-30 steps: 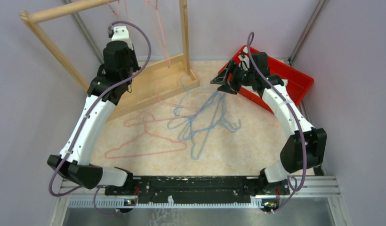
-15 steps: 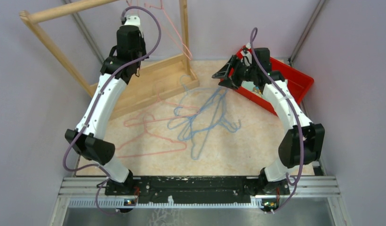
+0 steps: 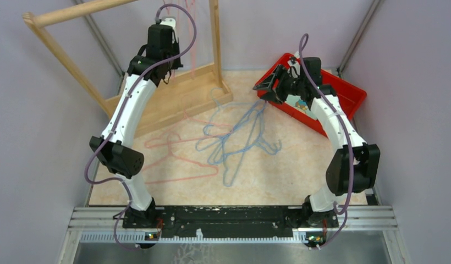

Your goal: Organize the hangers

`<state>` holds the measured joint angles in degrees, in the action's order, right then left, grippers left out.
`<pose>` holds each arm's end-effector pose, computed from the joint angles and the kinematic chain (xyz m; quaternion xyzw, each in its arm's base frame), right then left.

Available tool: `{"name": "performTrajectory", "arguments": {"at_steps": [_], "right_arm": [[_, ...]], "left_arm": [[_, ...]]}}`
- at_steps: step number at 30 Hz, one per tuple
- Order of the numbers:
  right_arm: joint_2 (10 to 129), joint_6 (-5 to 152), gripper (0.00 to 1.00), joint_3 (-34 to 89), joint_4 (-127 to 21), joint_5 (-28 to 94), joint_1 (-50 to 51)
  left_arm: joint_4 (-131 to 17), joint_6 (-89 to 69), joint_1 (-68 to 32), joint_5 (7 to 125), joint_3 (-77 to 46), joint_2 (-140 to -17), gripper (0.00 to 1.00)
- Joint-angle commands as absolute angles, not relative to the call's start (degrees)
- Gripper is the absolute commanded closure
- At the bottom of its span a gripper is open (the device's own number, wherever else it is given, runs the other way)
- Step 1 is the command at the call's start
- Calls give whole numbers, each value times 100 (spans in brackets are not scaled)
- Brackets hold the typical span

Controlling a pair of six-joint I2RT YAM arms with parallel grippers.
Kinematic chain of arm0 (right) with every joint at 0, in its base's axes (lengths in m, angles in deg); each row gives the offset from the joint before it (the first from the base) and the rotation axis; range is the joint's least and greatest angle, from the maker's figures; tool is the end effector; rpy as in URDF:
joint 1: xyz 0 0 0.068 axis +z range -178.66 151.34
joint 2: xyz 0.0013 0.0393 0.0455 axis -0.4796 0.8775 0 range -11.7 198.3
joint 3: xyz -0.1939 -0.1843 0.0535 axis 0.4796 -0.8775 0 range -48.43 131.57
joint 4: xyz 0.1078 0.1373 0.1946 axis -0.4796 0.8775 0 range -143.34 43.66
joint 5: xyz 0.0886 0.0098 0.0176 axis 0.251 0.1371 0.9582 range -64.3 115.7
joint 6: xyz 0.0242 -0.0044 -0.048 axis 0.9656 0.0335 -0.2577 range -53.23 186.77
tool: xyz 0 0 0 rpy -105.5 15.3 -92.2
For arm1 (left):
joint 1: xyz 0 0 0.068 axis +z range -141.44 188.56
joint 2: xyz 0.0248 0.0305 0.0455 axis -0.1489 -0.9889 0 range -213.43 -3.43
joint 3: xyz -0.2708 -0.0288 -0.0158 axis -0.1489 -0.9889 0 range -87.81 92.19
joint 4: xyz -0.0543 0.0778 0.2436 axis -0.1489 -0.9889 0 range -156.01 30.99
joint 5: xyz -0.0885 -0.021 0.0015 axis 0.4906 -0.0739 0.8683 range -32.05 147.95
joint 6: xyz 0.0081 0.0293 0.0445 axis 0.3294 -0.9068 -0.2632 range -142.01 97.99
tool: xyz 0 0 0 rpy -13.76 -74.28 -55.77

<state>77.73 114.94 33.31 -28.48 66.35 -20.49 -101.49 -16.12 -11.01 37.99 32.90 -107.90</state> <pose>0.3463 0.0731 0.3498 0.1244 0.8298 0.4813 0.2535 0.3817 -0.1229 0.4478 0.0087 0.8412 0.0290 0.5399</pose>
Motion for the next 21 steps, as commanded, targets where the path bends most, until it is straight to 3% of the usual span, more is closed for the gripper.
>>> {"name": "performTrajectory", "arguments": {"at_steps": [1,21], "right_arm": [[7630,11552,42,3248,-3160,6751,-2117],[7584,11711,43,3034,-3384,6788,-2173]], "left_arm": [[-10608,-1527,-1148,4220,3612,-11010,100],[-10726,-1775,-1716,5298,4367,-11860,100]]}}
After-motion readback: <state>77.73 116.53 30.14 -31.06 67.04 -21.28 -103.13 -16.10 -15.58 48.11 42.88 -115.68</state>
